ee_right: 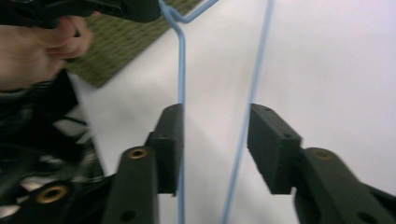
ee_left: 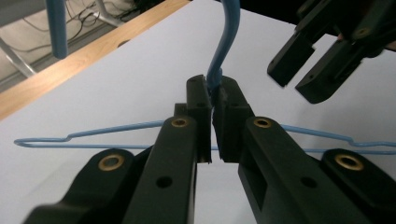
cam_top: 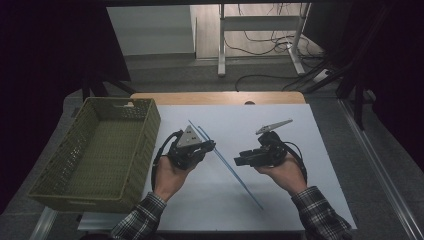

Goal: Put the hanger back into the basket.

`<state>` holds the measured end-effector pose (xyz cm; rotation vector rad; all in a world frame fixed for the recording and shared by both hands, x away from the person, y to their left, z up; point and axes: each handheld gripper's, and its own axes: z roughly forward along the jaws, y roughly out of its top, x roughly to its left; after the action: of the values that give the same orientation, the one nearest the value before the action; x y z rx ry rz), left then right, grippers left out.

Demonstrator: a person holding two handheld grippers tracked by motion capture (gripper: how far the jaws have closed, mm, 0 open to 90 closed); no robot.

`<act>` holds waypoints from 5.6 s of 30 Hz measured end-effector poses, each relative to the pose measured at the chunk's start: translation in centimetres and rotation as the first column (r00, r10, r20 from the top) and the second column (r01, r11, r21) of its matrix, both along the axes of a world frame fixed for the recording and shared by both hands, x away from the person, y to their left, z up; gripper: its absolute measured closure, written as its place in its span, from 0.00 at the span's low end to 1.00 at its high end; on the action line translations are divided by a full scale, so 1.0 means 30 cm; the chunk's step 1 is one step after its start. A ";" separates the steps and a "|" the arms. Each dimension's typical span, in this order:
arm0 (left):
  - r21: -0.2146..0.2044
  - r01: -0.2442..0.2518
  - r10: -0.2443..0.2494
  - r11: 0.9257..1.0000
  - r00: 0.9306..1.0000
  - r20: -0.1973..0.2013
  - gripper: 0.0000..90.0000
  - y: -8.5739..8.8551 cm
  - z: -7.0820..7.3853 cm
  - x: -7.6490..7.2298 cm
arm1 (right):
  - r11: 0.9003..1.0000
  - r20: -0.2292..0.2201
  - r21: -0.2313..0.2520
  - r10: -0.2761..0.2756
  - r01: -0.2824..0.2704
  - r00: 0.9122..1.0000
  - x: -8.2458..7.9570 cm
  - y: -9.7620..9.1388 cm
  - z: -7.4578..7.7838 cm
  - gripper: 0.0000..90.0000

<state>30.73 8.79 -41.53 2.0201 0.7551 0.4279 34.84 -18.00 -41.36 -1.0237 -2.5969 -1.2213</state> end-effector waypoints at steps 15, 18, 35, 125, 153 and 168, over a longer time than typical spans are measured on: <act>0.026 -0.086 0.088 0.996 0.994 -0.062 0.96 -0.025 -0.004 0.013 | 0.951 0.204 -0.301 -0.006 0.069 0.979 -0.104 0.186 -0.012 0.66; 0.017 -0.089 0.090 0.996 0.993 -0.069 0.96 -0.030 -0.009 0.014 | 0.939 0.219 -0.336 0.001 0.075 0.976 -0.105 0.212 -0.023 0.72; -0.030 -0.008 0.007 1.000 1.000 -0.030 0.86 -0.025 0.015 0.009 | 0.931 0.251 -0.360 0.040 0.055 0.967 -0.113 0.194 -0.015 0.97; 0.048 0.246 -0.228 0.968 0.943 -0.242 0.97 0.178 0.101 0.051 | 0.957 0.325 -0.291 0.082 0.017 0.942 -0.098 -0.125 0.114 0.03; -0.036 -0.088 0.081 0.995 0.980 -0.180 0.97 0.561 0.193 -0.011 | 0.979 0.289 -0.185 -0.027 0.084 0.957 -0.166 -0.144 -0.015 0.00; -0.048 -0.245 0.236 0.968 0.960 -0.150 0.97 0.798 0.183 -0.087 | 0.978 0.280 -0.182 -0.045 0.099 0.959 -0.187 -0.161 -0.048 0.00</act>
<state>28.11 32.72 -36.05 1.9189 1.0976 0.3931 29.22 -22.82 -42.80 -1.0573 -2.9676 -1.2232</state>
